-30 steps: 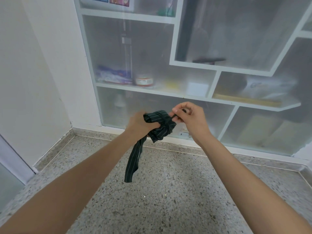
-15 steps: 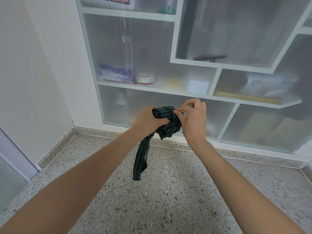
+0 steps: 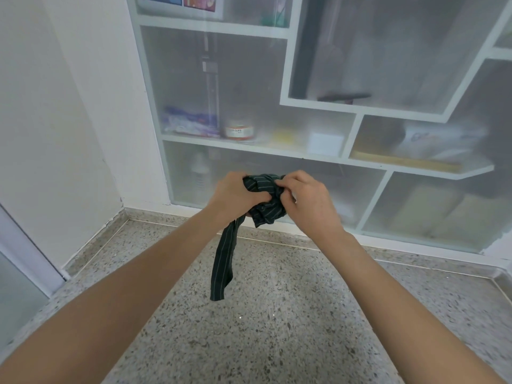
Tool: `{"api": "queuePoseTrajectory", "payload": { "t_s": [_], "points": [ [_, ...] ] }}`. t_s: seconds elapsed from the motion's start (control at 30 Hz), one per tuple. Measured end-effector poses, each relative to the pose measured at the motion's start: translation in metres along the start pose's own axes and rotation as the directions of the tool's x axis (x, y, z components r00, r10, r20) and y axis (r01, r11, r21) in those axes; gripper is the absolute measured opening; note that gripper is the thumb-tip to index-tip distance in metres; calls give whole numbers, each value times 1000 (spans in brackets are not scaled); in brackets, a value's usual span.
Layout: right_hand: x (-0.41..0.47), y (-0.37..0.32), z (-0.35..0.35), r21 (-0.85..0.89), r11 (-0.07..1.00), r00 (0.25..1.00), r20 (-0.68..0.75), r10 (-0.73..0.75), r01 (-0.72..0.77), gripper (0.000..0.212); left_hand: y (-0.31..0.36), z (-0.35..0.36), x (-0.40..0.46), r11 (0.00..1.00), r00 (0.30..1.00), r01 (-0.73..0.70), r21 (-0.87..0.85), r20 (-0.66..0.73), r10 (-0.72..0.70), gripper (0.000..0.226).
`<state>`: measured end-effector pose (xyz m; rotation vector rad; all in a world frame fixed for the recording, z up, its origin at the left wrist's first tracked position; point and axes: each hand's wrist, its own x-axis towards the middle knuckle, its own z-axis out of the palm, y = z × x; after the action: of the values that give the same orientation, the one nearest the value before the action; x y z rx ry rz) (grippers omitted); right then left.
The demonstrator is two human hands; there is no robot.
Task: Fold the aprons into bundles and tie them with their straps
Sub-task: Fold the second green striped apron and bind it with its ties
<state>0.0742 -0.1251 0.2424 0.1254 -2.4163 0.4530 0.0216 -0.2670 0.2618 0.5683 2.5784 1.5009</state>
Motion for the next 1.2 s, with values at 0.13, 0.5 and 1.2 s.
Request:
{"api": "queuePoseTrajectory", "payload": {
  "t_s": [0.13,0.5,1.2],
  "points": [
    [1,-4,0,21,996,995,56,82,-83,28,0,2,-1,1000,999,-26,7,-36,27,17],
    [17,-9,-6,442,597,743,417,524,-669,19,-4,14,10,980,985,-117,160,-109,136,36],
    [19,19,-13,632,542,827,491,272,-554,12,-2,8,36,987,995,-94,133,-15,97,34]
  ]
}}
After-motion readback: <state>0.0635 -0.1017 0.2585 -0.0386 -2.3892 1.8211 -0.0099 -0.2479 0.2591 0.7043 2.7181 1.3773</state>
